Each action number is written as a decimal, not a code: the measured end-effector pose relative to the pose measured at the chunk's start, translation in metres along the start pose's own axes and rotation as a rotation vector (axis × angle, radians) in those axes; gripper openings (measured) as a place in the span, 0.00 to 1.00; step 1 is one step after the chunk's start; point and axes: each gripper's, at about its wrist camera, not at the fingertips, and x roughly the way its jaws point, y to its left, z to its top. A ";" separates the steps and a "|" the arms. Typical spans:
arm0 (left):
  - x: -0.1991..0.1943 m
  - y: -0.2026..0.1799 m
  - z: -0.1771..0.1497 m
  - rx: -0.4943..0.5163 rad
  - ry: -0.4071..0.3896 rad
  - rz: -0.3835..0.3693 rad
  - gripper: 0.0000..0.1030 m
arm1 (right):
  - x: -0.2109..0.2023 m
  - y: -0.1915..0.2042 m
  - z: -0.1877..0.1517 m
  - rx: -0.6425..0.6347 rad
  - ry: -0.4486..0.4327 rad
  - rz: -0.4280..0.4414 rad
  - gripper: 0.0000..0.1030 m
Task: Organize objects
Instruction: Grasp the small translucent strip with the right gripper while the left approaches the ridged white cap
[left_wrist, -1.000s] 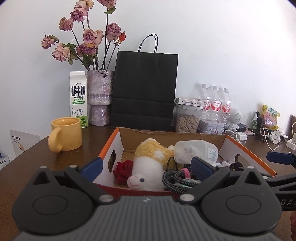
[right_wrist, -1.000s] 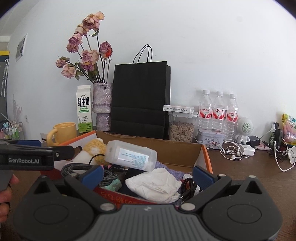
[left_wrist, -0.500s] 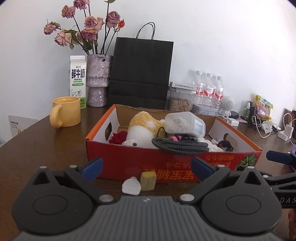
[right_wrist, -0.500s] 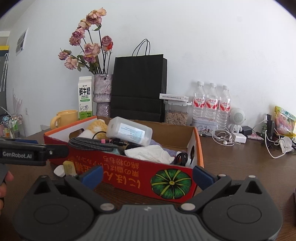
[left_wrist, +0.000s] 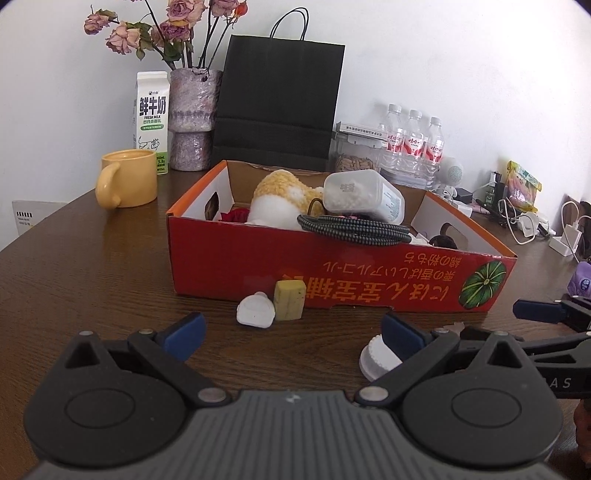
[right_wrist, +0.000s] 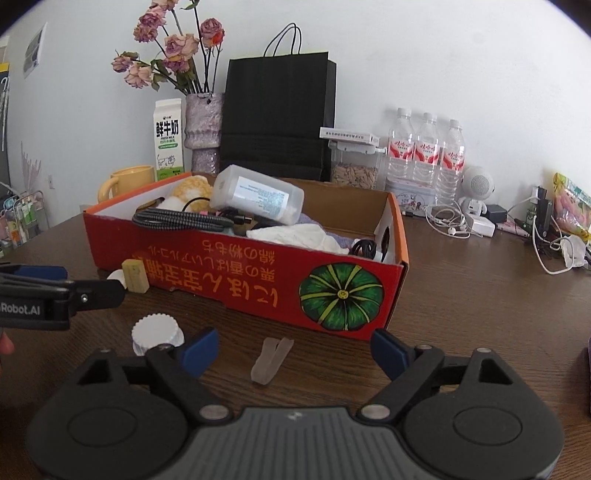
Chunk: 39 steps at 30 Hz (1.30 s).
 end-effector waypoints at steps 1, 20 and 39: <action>0.000 0.001 0.000 -0.007 0.005 -0.004 1.00 | 0.004 -0.001 0.000 0.009 0.022 0.002 0.78; 0.006 0.005 -0.001 -0.043 0.046 -0.033 1.00 | -0.007 0.000 -0.001 0.020 -0.044 0.054 0.03; 0.020 -0.047 -0.003 0.118 0.125 -0.057 1.00 | -0.037 0.000 -0.004 0.027 -0.249 0.002 0.03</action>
